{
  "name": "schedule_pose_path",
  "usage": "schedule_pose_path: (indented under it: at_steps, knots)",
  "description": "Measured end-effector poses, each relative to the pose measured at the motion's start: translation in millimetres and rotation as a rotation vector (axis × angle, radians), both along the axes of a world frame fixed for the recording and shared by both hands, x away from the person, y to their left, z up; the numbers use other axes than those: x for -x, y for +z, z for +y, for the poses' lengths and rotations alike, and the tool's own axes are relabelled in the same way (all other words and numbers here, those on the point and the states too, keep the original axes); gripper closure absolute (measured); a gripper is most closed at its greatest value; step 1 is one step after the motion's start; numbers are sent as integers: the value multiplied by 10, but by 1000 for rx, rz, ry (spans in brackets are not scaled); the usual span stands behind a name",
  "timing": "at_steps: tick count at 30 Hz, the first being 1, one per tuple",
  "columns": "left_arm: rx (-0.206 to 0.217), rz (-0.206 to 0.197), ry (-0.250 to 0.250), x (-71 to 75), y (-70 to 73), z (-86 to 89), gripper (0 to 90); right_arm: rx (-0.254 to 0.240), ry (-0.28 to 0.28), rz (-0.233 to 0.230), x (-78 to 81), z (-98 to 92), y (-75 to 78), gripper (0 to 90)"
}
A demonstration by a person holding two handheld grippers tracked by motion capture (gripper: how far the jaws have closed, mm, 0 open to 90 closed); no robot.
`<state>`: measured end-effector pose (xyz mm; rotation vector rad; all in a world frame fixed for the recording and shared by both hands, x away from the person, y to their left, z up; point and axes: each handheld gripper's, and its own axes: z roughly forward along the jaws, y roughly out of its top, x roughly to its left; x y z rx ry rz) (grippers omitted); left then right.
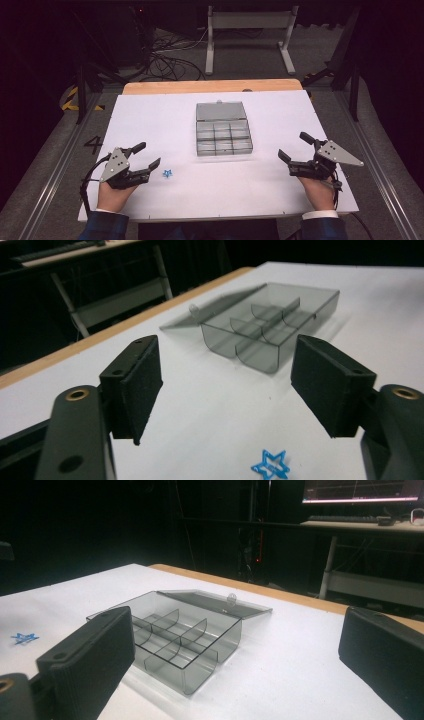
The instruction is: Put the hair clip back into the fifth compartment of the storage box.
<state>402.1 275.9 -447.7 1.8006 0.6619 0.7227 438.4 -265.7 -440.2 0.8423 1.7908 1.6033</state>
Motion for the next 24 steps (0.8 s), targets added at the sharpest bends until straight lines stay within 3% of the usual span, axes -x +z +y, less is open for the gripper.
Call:
schedule_pose_path:
  at_steps: [3,13,24]
  knots:
    - [-57,32,-30,-24,-29,-46,305,-2,-2,10,-4,4,-5,23]
    - [-134,97,-70,-57,-105,-131,337,13,-1,8,-6,22,-14,27]
    - [-208,155,-104,-87,-182,-200,432,28,-5,17,-20,50,-38,35]
